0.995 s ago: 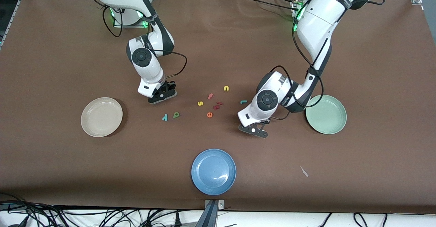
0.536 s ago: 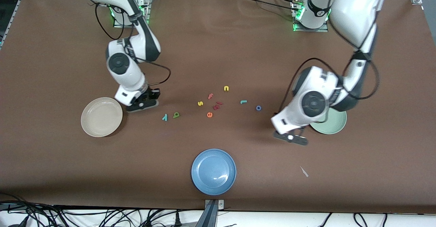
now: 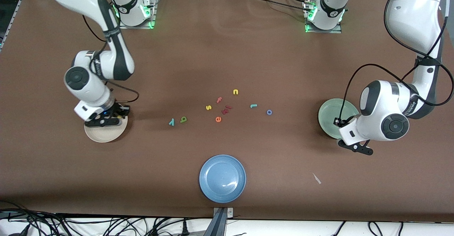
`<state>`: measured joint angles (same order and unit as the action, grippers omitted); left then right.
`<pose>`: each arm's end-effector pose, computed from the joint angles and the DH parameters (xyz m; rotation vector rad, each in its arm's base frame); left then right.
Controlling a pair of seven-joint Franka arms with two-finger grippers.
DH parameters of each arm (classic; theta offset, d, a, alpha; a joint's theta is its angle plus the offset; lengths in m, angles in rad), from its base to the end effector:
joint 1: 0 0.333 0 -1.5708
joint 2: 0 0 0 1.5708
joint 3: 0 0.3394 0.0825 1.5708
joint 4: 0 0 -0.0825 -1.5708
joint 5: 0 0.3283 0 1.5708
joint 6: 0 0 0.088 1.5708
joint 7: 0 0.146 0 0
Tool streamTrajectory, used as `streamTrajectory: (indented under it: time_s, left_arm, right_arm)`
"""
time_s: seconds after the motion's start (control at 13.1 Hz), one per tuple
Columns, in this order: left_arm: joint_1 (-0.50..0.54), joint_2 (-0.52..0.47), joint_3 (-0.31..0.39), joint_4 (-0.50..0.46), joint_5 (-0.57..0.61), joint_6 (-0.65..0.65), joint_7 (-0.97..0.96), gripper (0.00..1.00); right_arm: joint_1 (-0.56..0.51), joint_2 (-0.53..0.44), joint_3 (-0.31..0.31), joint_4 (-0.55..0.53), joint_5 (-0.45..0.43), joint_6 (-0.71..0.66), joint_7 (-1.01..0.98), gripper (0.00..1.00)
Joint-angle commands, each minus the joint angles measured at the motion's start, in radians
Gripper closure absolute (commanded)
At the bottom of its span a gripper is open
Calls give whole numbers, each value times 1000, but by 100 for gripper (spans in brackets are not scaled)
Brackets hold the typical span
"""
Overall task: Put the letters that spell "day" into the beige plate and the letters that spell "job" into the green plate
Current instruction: 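Drop the yellow a on the white plate while the left drops pink b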
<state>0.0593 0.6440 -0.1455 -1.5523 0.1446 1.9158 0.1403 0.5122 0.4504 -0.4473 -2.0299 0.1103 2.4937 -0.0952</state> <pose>0.6289 -0.0262 0.2679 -3.0525 0.4261 0.4234 0.5794 0.0512 0.2730 3.0148 0.1792 0.0924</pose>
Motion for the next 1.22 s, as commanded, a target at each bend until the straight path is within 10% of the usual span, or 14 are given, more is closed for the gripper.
streamTrajectory:
  time_s: [0.0,0.08,0.15,0.23,0.38,1.15]
  left_arm:
    - [31,-4,-13,-115,30,131,8,100]
    - [43,-4,-13,-136,30,162,10,100]
    - [51,-3,-14,-144,30,170,8,100]
    - [51,6,-14,-144,29,172,8,84]
    - [50,3,-16,-143,29,164,8,1]
    - [-18,-46,-223,-120,23,115,-365,0]
  right_arm:
    - [-76,97,10,100,11,-4,-93,81]
    - [-87,103,13,106,12,-4,-101,9]
    - [-86,99,19,109,12,-10,-106,0]
    - [-77,94,41,122,23,-22,-100,0]
    - [-75,85,77,166,40,-102,-30,0]
    - [-72,166,314,349,40,-207,550,0]
